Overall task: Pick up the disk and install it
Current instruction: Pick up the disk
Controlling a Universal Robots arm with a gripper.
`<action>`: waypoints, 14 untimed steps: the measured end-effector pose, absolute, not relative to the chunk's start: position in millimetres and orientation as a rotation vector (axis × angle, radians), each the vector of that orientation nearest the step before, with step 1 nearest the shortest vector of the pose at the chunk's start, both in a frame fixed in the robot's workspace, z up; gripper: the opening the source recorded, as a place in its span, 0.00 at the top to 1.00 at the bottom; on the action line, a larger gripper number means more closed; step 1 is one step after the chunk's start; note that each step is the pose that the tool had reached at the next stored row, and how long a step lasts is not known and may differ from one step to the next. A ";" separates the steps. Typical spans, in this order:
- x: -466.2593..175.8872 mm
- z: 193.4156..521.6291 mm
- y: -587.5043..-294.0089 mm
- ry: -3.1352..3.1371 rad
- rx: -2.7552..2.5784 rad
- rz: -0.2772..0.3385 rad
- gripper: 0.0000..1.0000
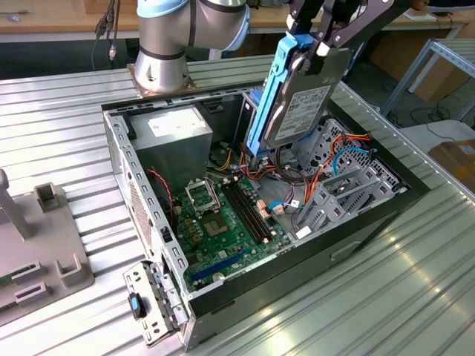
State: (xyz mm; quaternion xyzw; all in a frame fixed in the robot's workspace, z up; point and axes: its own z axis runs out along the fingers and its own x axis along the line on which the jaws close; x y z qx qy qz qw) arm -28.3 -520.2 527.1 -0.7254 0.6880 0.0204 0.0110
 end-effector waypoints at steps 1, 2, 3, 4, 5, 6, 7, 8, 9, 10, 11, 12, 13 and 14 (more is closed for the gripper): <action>-25.7 527.1 -520.2 2.146 -2.263 0.064 0.64; -24.0 527.0 -520.2 2.146 -2.263 0.064 0.64; -21.7 527.1 -520.1 2.146 -2.263 0.064 0.64; -20.0 527.1 -520.1 2.146 -2.263 0.064 0.64; -18.1 527.0 -520.1 2.146 -2.263 0.064 0.64; -16.2 527.0 -520.0 2.146 -2.263 0.064 0.64; -12.9 527.0 -519.9 2.146 -2.263 0.064 0.64; -11.3 527.1 -519.9 2.146 -2.263 0.064 0.64; -11.3 527.0 -519.9 2.146 -2.263 0.064 0.64; -11.3 527.0 -519.9 2.146 -2.263 0.064 0.64; -11.3 527.0 -519.9 2.146 -2.263 0.064 0.64; -11.3 527.0 -519.9 2.146 -2.263 0.064 0.64; -11.2 527.0 -519.9 2.146 -2.263 0.064 0.64; -10.2 527.0 -519.9 2.146 -2.263 0.064 0.64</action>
